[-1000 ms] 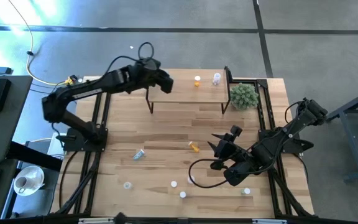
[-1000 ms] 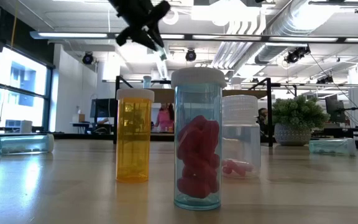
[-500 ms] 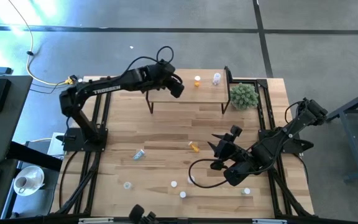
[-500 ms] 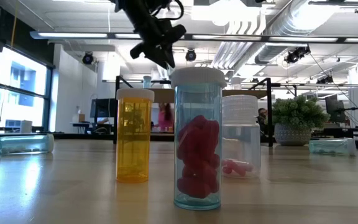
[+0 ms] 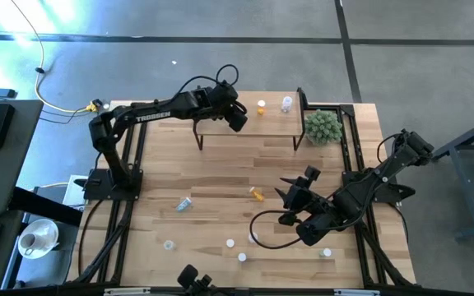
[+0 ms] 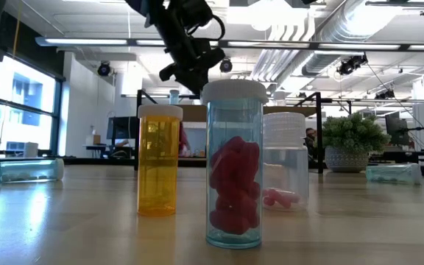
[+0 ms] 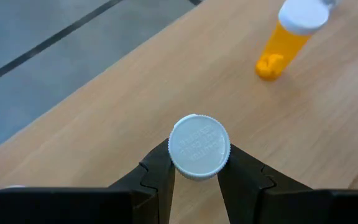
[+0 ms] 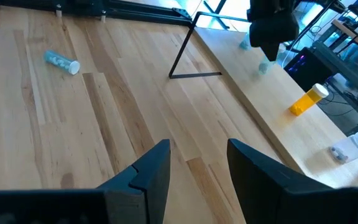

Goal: Pick and place medicine bottles onto shelf by color
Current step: Put the top left light blue pill bottle on the shelf

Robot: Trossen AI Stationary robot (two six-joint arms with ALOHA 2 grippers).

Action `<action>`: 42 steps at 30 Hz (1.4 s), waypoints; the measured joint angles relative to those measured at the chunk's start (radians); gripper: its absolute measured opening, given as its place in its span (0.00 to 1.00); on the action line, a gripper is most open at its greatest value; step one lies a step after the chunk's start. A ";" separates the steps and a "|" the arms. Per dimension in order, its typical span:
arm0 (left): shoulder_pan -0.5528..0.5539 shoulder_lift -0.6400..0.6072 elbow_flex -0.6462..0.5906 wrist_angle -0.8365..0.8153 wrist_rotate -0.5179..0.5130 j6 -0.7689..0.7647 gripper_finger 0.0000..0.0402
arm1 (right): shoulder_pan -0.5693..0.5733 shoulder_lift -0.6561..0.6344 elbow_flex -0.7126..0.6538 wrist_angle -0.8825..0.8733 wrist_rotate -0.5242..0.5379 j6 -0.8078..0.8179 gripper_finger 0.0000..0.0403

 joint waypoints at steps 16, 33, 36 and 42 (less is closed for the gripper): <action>0.004 0.011 0.000 0.008 -0.018 0.018 0.24 | 0.000 0.000 0.000 0.000 -0.001 0.000 0.37; 0.003 0.011 0.000 0.007 -0.019 0.018 0.29 | 0.000 0.000 0.000 0.000 -0.001 0.000 0.37; 0.003 0.011 0.000 0.008 -0.021 0.018 0.31 | 0.000 0.000 0.000 0.000 -0.001 0.000 0.37; 0.003 0.011 0.000 0.026 -0.023 0.018 0.36 | 0.000 0.000 0.000 0.000 -0.001 0.000 0.37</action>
